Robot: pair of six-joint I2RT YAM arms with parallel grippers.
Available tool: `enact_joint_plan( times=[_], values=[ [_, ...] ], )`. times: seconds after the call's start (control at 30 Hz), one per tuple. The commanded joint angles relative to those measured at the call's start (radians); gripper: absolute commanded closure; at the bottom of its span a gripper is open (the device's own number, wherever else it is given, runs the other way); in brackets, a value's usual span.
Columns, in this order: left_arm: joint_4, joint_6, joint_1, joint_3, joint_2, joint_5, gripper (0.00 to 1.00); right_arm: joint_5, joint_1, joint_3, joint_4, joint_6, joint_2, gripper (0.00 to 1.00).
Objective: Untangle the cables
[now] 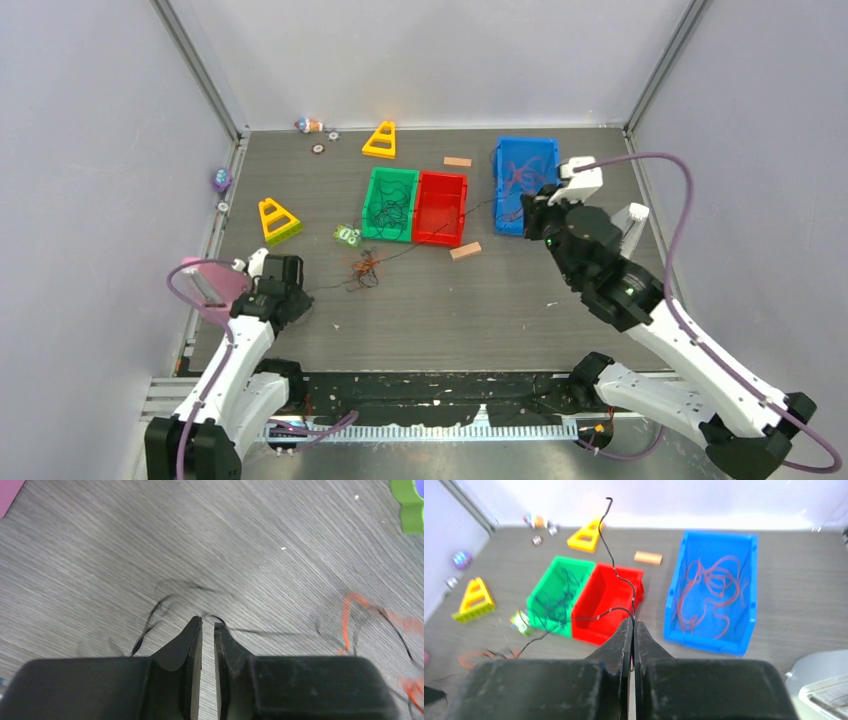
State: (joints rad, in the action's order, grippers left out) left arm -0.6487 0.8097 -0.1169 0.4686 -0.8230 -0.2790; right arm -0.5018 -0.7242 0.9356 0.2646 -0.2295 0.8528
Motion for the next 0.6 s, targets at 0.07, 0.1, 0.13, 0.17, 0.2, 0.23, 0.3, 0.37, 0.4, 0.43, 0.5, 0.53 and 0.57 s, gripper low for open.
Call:
enact_joint_plan(
  times=[0.07,0.1,0.13,0.17,0.2,0.23,0.3,0.37,0.4,0.43,0.5,0.53,0.57],
  values=[
    [-0.027,0.095,0.077,-0.045,0.031,-0.055,0.94,-0.189,0.015,0.213,0.07,0.103,-0.046,0.95],
    [-0.029,0.1,0.1,-0.054,0.043,-0.053,0.97,-0.242,0.027,0.244,0.076,0.121,-0.053,0.95],
    [-0.029,0.101,0.127,-0.063,0.057,-0.051,0.98,-0.292,0.035,0.258,0.083,0.131,-0.057,0.95],
    [-0.03,0.102,0.156,-0.067,0.077,-0.054,0.99,-0.315,0.053,0.28,0.084,0.146,-0.067,0.95],
    [-0.035,0.105,0.175,-0.07,0.087,-0.06,1.0,-0.333,0.061,0.29,0.086,0.155,-0.073,0.95],
    [-0.038,0.106,0.189,-0.068,0.106,-0.064,1.0,-0.356,0.076,0.305,0.086,0.174,-0.085,0.95],
    [-0.023,0.089,0.201,-0.065,0.129,-0.057,1.0,-0.336,0.087,0.32,0.086,0.2,-0.096,0.95],
    [0.006,0.043,0.201,-0.05,0.143,-0.006,1.0,-0.256,0.088,0.324,0.09,0.21,-0.101,0.95],
    [0.061,-0.025,0.201,-0.049,0.148,0.076,0.96,-0.187,0.09,0.324,0.095,0.211,-0.102,0.95],
    [0.122,-0.097,0.201,-0.05,0.15,0.183,0.89,-0.154,0.089,0.33,0.101,0.211,-0.098,0.95],
    [0.221,-0.19,0.195,-0.051,0.153,0.44,0.68,-0.078,0.089,0.355,0.134,0.205,-0.078,0.95],
    [0.267,-0.206,0.176,-0.06,0.161,0.516,0.49,-0.037,0.088,0.363,0.155,0.201,-0.062,0.95],
    [0.307,-0.217,0.135,-0.066,0.174,0.553,0.27,-0.018,0.088,0.377,0.169,0.198,-0.055,0.95]
  ],
)
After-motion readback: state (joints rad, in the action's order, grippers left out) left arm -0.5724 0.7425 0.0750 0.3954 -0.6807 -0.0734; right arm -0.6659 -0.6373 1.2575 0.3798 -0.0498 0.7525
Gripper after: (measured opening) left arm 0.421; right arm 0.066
